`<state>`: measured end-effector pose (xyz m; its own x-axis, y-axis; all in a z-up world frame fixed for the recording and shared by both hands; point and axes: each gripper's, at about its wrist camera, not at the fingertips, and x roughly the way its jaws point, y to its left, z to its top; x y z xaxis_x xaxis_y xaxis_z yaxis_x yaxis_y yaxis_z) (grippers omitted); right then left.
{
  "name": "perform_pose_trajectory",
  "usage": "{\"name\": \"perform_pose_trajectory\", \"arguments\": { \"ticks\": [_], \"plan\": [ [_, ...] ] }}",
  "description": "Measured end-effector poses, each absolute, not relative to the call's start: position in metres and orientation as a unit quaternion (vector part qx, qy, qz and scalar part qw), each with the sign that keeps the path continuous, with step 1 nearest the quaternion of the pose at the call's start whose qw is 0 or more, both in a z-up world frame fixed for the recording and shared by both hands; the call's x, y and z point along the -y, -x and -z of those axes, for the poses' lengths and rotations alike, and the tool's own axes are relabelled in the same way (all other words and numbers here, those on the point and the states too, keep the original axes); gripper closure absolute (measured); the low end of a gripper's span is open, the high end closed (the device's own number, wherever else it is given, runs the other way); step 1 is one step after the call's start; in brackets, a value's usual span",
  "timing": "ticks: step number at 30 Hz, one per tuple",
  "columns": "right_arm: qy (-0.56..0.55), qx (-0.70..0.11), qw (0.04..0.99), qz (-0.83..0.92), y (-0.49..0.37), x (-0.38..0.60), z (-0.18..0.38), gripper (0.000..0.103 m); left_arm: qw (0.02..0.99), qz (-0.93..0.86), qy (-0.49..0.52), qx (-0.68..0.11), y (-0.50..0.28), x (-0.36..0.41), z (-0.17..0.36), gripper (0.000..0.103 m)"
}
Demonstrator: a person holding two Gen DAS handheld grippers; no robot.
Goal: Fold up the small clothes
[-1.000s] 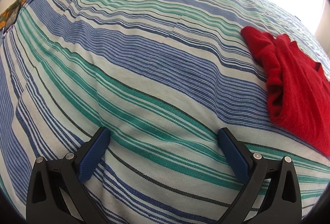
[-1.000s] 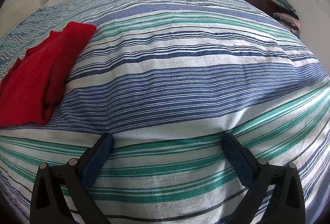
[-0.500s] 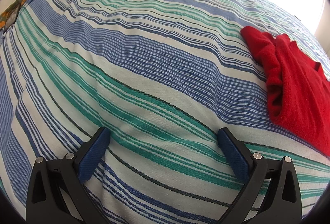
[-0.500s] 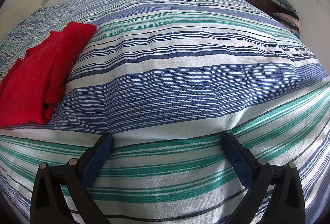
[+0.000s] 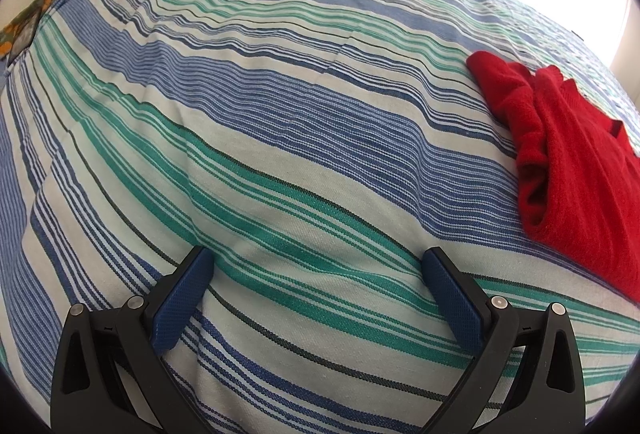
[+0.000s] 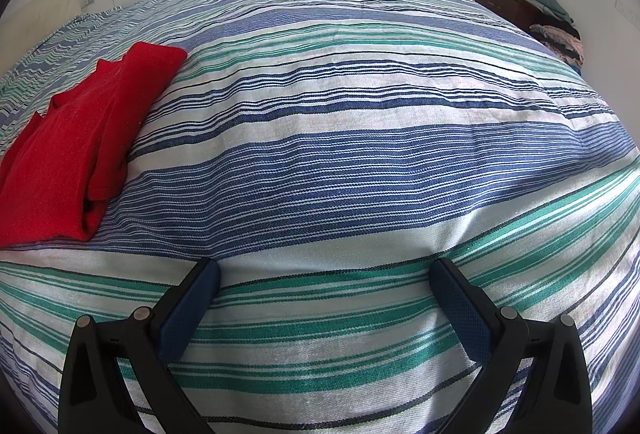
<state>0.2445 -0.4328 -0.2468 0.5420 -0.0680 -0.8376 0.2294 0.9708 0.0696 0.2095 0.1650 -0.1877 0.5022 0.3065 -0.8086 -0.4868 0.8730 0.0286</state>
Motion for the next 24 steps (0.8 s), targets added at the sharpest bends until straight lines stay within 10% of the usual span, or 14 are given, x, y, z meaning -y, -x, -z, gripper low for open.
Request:
{"name": "perform_pose_trajectory", "arguments": {
  "ticks": [21, 24],
  "plan": [
    [-0.17, -0.436, 0.883, 0.039, -0.233, 0.458, 0.245, 0.0, 0.839, 0.042, 0.21, -0.5, -0.31, -0.131, 0.13, 0.002],
    [-0.188, -0.428, 0.884, 0.03, -0.23, 0.461, 0.243, 0.0, 0.783, -0.009, 0.263, -0.564, -0.334, -0.138, 0.173, 0.033]
  ]
}}
